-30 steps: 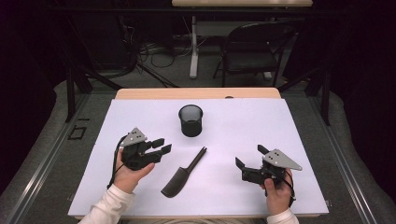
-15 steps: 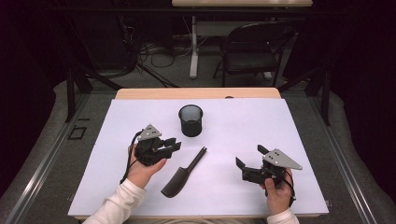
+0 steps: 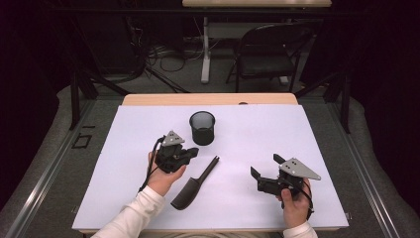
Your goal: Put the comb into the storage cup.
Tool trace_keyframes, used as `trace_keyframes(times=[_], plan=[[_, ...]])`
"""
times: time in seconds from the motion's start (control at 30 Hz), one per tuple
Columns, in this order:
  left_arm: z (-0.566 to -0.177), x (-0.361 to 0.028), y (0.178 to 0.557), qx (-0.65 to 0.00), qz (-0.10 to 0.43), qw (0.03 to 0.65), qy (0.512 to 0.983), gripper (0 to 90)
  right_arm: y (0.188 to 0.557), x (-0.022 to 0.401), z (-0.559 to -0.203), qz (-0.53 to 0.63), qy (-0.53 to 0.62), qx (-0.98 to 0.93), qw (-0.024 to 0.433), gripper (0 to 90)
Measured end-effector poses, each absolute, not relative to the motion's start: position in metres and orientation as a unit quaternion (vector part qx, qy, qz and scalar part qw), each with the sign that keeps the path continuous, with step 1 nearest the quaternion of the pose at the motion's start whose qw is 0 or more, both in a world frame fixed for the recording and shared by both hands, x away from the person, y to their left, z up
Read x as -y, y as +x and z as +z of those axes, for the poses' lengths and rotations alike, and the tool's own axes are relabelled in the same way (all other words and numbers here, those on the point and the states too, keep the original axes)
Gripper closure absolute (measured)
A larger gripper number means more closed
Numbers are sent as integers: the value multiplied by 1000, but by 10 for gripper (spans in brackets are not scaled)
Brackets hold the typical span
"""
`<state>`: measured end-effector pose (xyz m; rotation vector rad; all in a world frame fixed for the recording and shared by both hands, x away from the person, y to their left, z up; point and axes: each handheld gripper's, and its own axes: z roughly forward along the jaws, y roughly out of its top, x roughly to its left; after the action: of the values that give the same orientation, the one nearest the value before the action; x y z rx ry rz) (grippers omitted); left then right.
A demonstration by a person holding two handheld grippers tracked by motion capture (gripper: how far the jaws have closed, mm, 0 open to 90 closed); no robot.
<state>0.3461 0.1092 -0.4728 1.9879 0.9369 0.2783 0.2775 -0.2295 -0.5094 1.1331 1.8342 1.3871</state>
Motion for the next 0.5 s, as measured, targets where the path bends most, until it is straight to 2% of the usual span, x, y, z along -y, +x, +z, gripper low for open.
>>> trace_keyframes(times=[0.5], plan=[[-484,-93,358,-380,108,427,813,900,279,231,-511,516,428,-686,282,86]])
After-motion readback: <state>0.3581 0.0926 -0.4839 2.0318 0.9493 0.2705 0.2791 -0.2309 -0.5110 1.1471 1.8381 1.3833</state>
